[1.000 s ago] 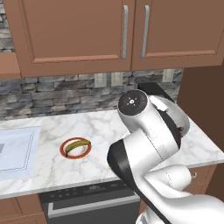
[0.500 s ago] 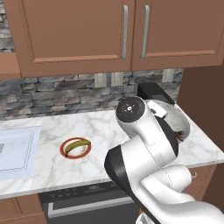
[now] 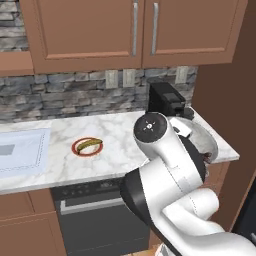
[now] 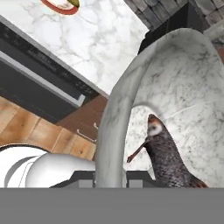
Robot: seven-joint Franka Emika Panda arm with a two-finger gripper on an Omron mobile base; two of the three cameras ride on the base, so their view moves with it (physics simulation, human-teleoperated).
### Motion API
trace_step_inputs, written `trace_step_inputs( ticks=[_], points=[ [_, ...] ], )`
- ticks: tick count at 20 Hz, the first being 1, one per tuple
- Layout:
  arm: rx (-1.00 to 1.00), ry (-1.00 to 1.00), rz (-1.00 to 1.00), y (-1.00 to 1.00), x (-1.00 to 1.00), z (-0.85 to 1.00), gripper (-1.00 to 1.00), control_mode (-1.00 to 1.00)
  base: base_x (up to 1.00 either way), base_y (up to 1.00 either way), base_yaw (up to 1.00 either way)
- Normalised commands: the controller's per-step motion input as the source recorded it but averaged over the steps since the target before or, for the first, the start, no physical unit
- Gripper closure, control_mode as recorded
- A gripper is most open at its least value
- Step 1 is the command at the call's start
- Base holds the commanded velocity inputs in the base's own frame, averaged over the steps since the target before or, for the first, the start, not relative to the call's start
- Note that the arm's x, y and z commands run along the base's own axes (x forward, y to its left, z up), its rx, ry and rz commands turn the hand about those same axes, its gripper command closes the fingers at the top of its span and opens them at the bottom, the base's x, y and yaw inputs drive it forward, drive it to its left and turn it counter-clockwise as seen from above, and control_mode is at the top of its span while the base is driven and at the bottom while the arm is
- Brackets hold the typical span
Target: Remove the banana from the bowl and place it on the small plate. Then place the bowl with only the fish in the microwave, close the door, and press the start button to microwave the fish.
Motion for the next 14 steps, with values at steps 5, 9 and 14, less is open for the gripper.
trace_step_inputs(
  ticks=[5, 9, 14],
  points=[
    [0.00, 0.00, 0.00, 0.00, 0.00, 0.00, 1.00, 1.00, -0.89, 0.61, -0.06],
    [0.00, 0.00, 0.00, 0.00, 0.00, 0.00, 1.00, 1.00, -0.75, 0.65, -0.04],
    [0.00, 0.00, 0.00, 0.00, 0.00, 0.00, 1.00, 1.00, -0.83, 0.01, -0.25]
  ],
)
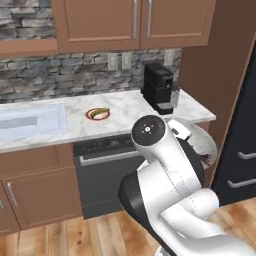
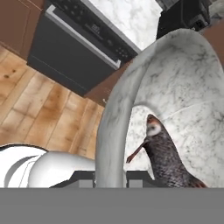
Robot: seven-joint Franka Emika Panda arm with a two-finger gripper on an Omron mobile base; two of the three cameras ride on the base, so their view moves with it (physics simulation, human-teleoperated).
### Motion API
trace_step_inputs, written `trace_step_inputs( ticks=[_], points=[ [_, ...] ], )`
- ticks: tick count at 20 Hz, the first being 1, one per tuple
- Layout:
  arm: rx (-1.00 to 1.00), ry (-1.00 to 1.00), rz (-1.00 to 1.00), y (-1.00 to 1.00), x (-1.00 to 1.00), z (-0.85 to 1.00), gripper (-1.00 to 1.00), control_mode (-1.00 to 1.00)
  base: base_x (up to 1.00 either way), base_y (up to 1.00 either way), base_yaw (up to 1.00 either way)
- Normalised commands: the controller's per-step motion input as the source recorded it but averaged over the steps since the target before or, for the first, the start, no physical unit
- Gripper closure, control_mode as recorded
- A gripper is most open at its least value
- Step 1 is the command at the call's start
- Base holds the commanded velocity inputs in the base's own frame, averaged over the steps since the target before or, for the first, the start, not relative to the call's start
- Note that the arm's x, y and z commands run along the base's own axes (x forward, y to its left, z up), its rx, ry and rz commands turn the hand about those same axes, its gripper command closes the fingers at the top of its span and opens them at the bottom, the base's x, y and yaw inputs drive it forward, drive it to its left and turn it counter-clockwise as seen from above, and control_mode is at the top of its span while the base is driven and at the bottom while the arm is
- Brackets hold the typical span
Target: Remove the banana from the bowl and place it on the small plate. Then place the bowl with only the fish in the microwave, close the door, and press the start button to microwave the fish.
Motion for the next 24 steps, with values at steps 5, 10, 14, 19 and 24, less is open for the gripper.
trace_step_inputs(
  ticks=[5, 10, 14, 19, 24],
  points=[
    [0.00, 0.00, 0.00, 0.00, 0.00, 0.00, 1.00, 1.00, -0.55, -0.05, -0.54],
    [0.00, 0.00, 0.00, 0.00, 0.00, 0.00, 1.00, 1.00, -0.05, -0.24, -0.62],
    [0.00, 0.00, 0.00, 0.00, 0.00, 0.00, 1.00, 1.00, 0.12, -0.68, -0.54],
    [0.00, 0.00, 0.00, 0.00, 0.00, 0.00, 1.00, 1.00, 0.41, -1.00, -0.24],
    [0.00, 0.00, 0.00, 0.00, 0.00, 0.00, 1.00, 1.00, 0.38, -1.00, -0.11]
  ],
)
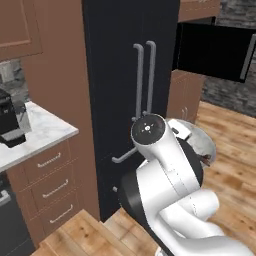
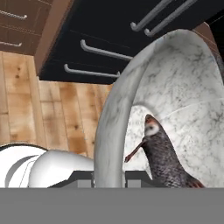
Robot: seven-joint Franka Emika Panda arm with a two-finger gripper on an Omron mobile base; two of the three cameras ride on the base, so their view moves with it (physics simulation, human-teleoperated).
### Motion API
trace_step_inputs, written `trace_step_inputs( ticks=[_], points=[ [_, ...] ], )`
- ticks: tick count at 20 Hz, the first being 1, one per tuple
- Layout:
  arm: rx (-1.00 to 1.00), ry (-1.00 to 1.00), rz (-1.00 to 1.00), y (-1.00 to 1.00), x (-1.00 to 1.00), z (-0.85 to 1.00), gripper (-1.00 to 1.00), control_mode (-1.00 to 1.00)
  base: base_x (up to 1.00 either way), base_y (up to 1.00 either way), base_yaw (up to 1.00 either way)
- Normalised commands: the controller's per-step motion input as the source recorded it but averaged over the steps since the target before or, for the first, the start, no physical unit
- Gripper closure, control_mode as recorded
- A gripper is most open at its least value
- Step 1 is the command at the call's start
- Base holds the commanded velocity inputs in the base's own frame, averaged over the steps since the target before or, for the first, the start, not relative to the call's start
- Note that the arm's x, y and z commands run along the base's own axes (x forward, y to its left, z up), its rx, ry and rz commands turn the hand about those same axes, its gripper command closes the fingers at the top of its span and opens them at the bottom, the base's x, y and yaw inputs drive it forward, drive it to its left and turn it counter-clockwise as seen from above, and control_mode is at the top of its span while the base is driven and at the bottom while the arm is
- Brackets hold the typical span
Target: Remove the banana from the bowl and place it on the small plate. Then place the bowl with only the fish in the microwave, close the door, and press the start button to microwave the fish.
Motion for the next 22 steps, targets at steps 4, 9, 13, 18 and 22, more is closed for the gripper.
trace_step_inputs(
  ticks=[4, 9, 13, 18, 22],
  points=[
    [0.00, 0.00, 0.00, 0.00, 0.00, 0.00, 1.00, 1.00, 0.32, -1.00, -0.15],
    [0.00, 0.00, 0.00, 0.00, 0.00, 0.00, 1.00, 1.00, 0.27, -1.00, -0.17],
    [0.00, 0.00, 0.00, 0.00, 0.00, 0.00, 1.00, 1.00, 0.25, -1.00, -0.15],
    [0.00, 0.00, 0.00, 0.00, 0.00, 0.00, 1.00, 1.00, 0.27, -1.00, -0.16],
    [0.00, 0.00, 0.00, 0.00, 0.00, 0.00, 1.00, 1.00, 0.15, -1.00, -0.12]
  ],
)
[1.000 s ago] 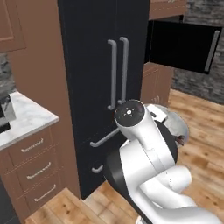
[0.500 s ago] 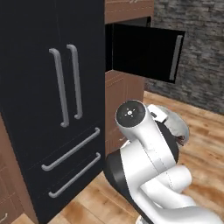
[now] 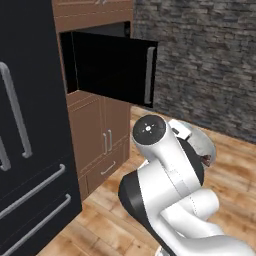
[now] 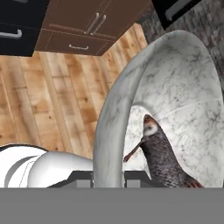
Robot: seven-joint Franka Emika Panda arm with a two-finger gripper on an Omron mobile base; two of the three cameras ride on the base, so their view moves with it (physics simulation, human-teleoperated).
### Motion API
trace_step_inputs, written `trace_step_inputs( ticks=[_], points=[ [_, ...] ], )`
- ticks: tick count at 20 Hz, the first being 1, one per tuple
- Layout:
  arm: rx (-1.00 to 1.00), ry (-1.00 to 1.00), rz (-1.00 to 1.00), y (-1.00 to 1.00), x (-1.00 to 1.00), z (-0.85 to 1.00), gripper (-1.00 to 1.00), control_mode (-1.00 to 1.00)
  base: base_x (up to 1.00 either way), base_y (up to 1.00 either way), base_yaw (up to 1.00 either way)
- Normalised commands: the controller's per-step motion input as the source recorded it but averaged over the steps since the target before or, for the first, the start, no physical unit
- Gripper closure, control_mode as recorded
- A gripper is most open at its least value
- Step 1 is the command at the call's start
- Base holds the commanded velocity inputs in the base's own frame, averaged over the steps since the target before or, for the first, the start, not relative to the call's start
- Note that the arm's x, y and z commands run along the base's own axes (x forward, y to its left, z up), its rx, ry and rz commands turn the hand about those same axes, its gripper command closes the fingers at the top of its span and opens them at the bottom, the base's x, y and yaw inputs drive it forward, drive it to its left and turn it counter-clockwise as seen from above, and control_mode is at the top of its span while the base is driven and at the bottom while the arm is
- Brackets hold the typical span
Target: Remove the banana from the bowl and place it on the small plate. Then place the bowl with only the fish in the microwave, close the door, and press the start button to microwave the fish.
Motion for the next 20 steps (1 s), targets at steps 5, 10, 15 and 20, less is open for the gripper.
trace_step_inputs(
  ticks=[5, 10, 15, 20],
  points=[
    [0.00, 0.00, 0.00, 0.00, 0.00, 0.00, 1.00, 1.00, 0.02, -1.00, -0.05],
    [0.00, 0.00, 0.00, 0.00, 0.00, 0.00, 1.00, 1.00, 0.07, -1.00, 0.00],
    [0.00, 0.00, 0.00, 0.00, 0.00, 0.00, 1.00, 1.00, 0.17, -1.00, 0.06],
    [0.00, 0.00, 0.00, 0.00, 0.00, 0.00, 1.00, 1.00, 0.48, -1.00, 0.04]
  ],
)
